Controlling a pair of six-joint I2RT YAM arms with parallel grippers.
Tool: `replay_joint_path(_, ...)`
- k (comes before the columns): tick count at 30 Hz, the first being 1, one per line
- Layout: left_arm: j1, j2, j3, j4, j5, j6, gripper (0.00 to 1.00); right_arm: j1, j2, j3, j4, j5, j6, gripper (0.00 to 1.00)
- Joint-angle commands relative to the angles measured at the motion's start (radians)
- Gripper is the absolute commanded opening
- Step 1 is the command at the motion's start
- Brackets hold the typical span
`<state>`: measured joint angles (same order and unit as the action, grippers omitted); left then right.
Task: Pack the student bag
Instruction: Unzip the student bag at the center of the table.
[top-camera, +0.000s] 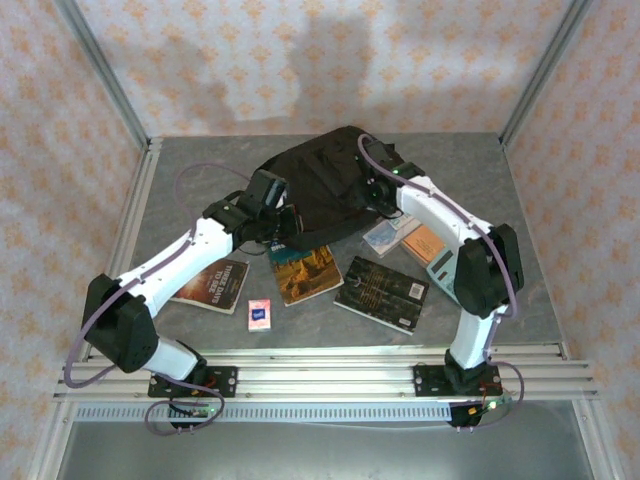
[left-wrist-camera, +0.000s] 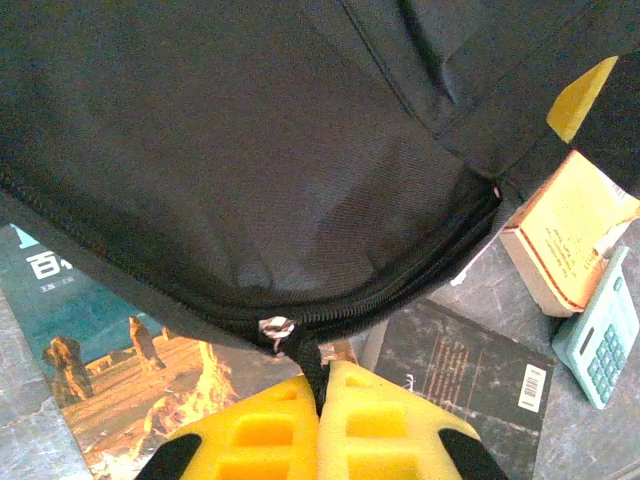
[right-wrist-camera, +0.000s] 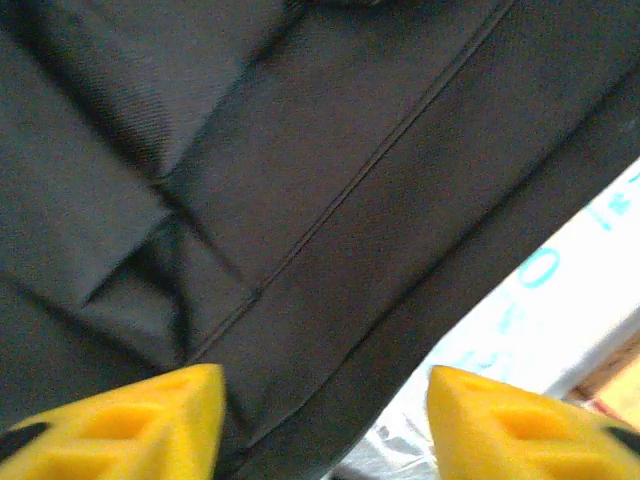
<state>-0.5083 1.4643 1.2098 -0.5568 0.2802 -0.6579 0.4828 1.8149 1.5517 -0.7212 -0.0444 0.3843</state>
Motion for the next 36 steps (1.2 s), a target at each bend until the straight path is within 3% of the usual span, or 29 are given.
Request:
replay_joint_path(1, 0.002, -0.004, 0.041, 0.014, -0.031, -0.02, 0.0, 0.011, -0.104, -0.062, -0.045, 0.066, 0.069, 0.68)
replay_joint_path(4, -0.009, -0.011, 0.041, 0.006, -0.054, -0.022, 0.0, 0.011, -0.189, -0.131, -0.015, 0.046, 0.171, 0.75)
replay_joint_path(10, -0.036, -0.024, 0.05, -0.007, -0.085, -0.015, 0.0, 0.03, -0.284, -0.301, 0.178, -0.149, 0.533, 0.71)
replay_joint_path(13, -0.046, -0.033, 0.06, -0.028, -0.11, -0.003, 0.0, 0.069, -0.27, -0.321, 0.238, -0.187, 0.659, 0.7)
replay_joint_path(19, -0.051, -0.05, 0.05, -0.037, -0.139, 0.003, 0.0, 0.116, -0.144, -0.276, 0.333, -0.253, 0.764, 0.74)
replay_joint_path(23, -0.051, -0.05, 0.045, -0.04, -0.147, 0.003, 0.0, 0.142, -0.062, -0.215, 0.345, -0.231, 0.76, 0.74)
replay_joint_path(24, -0.052, -0.051, 0.044, -0.042, -0.149, 0.004, 0.0, 0.145, -0.042, -0.202, 0.343, -0.226, 0.757, 0.7)
replay_joint_path(27, -0.052, -0.056, 0.043, -0.051, -0.172, 0.016, 0.0, 0.149, -0.002, -0.187, 0.32, -0.201, 0.737, 0.44)
replay_joint_path(31, -0.045, -0.067, 0.051, -0.091, -0.247, 0.052, 0.0, 0.148, -0.013, -0.188, 0.268, -0.138, 0.628, 0.0)
replay_joint_path(36, -0.01, -0.075, 0.049, -0.112, -0.274, 0.077, 0.0, 0.145, -0.055, -0.208, 0.301, -0.198, 0.388, 0.0)
